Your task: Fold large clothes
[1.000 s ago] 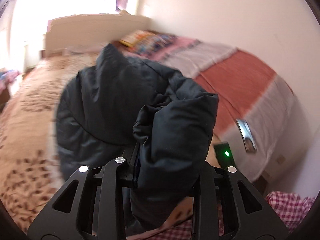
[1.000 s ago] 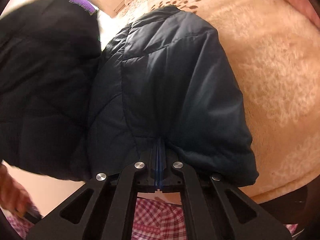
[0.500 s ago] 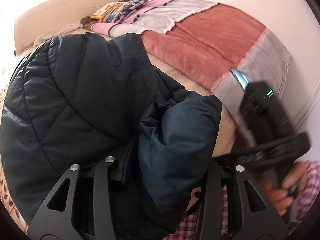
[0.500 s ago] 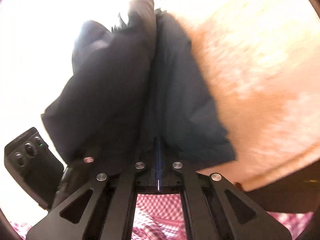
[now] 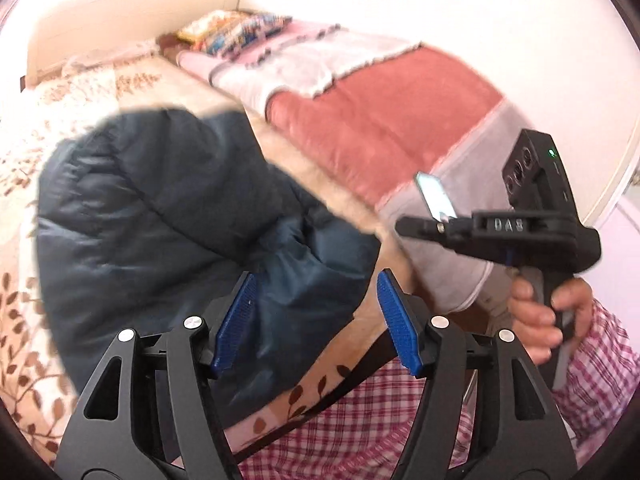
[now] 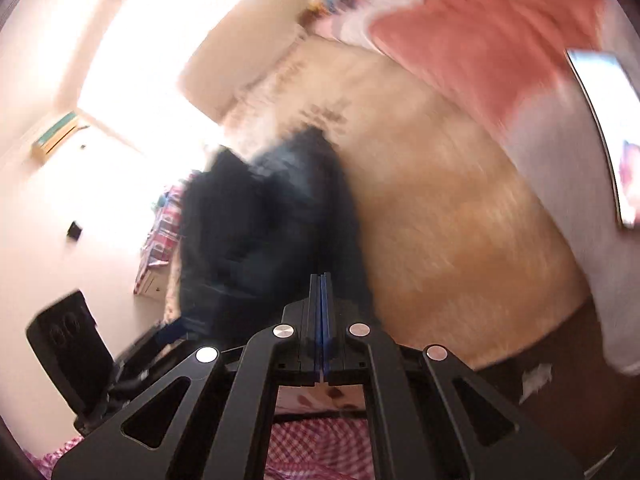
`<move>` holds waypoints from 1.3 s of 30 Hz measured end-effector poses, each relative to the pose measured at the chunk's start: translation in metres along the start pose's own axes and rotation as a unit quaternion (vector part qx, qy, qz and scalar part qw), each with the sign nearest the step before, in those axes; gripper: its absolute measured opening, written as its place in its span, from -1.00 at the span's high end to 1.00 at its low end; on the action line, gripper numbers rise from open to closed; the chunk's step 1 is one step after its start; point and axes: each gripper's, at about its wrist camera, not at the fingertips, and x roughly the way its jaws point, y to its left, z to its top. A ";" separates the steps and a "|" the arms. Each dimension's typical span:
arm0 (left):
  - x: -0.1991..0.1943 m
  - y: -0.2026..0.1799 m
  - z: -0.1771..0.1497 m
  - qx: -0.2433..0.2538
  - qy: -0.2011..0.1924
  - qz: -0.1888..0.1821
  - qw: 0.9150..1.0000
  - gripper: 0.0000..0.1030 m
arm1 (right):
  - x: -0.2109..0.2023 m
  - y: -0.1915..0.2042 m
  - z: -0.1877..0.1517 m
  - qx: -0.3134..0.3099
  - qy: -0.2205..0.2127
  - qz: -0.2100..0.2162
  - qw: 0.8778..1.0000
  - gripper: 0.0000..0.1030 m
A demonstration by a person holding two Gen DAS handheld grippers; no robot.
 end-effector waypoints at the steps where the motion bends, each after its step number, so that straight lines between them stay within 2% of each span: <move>1: -0.017 0.005 -0.001 -0.005 -0.019 0.005 1.000 -0.21 | -0.005 0.015 0.005 -0.019 -0.007 0.008 1.000 0.96; 3: -0.045 0.023 -0.005 -0.029 -0.045 0.041 0.998 -0.21 | -0.008 0.053 0.010 -0.071 -0.007 0.021 0.997 0.96; 5: -0.058 0.044 -0.013 -0.062 -0.046 0.080 0.994 -0.21 | 0.004 0.093 0.009 -0.119 0.007 0.026 0.993 0.96; 7: -0.062 0.067 -0.025 -0.104 -0.033 0.112 0.988 -0.21 | 0.023 0.121 0.004 -0.169 0.032 0.013 0.985 0.96; 9: -0.058 0.089 -0.041 -0.157 -0.006 0.116 0.981 -0.21 | 0.054 0.129 -0.004 -0.192 0.060 -0.008 0.979 0.96; 10: -0.055 0.095 -0.048 -0.168 0.004 0.116 0.979 -0.21 | 0.065 0.127 -0.011 -0.196 0.071 -0.023 0.978 0.96; 12: -0.046 0.102 -0.057 -0.179 0.024 0.121 0.976 -0.21 | 0.079 0.115 -0.020 -0.197 0.082 -0.083 0.973 0.95; 14: -0.033 0.106 -0.066 -0.180 0.049 0.126 0.974 -0.21 | 0.095 0.085 -0.028 -0.166 0.105 -0.122 0.973 1.00; 17: -0.020 0.107 -0.070 -0.177 0.061 0.123 0.975 -0.33 | 0.113 0.051 -0.037 -0.115 0.126 -0.126 0.977 1.00; 21: -0.016 0.106 -0.072 -0.169 0.063 0.125 0.976 -0.42 | 0.125 0.030 -0.047 -0.100 0.124 -0.120 0.980 1.00; 26: -0.022 0.115 -0.076 -0.196 0.055 0.109 0.973 -0.43 | 0.124 0.034 -0.048 -0.104 0.128 -0.127 0.978 1.00; 35: -0.029 0.137 -0.076 -0.267 0.038 0.094 0.958 -0.43 | 0.126 0.023 -0.044 -0.096 0.125 -0.117 0.981 1.00; 39: -0.022 0.136 -0.069 -0.262 0.036 0.097 0.960 -0.43 | 0.122 0.023 -0.043 -0.088 0.127 -0.118 0.981 1.00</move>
